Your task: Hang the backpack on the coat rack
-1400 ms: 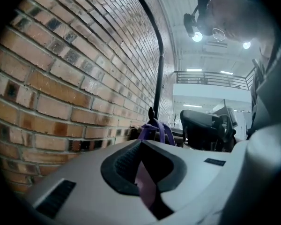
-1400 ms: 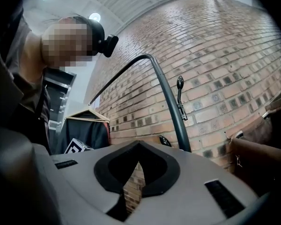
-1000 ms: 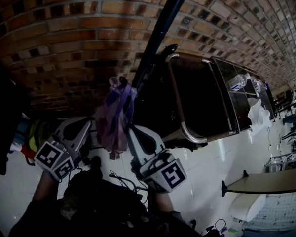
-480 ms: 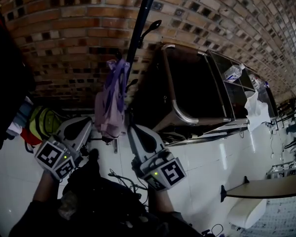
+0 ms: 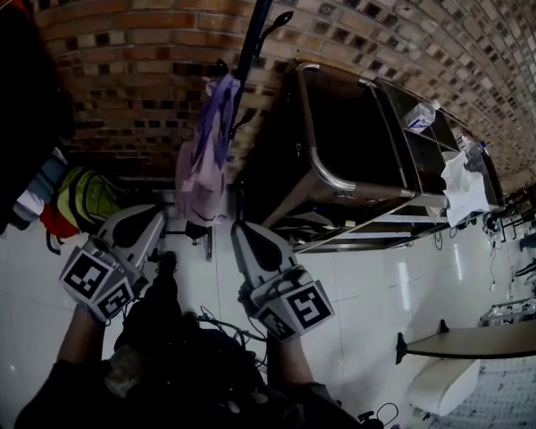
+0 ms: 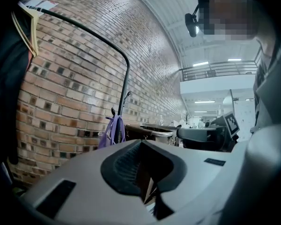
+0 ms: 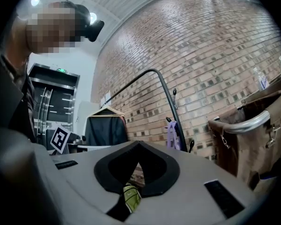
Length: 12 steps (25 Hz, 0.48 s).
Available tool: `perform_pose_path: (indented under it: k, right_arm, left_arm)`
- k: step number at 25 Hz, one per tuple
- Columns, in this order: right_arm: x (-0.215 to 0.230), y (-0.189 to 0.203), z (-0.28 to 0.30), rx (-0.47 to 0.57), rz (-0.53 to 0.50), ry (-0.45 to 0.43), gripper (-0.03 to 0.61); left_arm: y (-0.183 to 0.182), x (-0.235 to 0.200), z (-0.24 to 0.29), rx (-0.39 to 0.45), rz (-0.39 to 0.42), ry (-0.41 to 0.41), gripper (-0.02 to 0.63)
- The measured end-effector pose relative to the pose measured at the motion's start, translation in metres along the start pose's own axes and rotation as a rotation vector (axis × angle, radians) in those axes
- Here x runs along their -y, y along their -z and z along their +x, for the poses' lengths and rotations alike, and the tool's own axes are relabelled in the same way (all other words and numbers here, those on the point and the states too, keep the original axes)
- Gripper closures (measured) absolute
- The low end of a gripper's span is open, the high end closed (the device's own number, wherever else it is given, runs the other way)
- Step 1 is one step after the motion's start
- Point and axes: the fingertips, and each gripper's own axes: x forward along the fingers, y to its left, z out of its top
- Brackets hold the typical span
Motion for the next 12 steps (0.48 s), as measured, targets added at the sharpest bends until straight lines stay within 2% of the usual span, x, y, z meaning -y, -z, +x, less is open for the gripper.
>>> perform_pose_path:
  k: [12]
  right_arm:
    - [-0.025,0.026,-0.031,-0.042,0.004,0.004,0.568]
  left_arm:
    - [0.009,0.038,-0.036,0.021,0.012,-0.008,0.576]
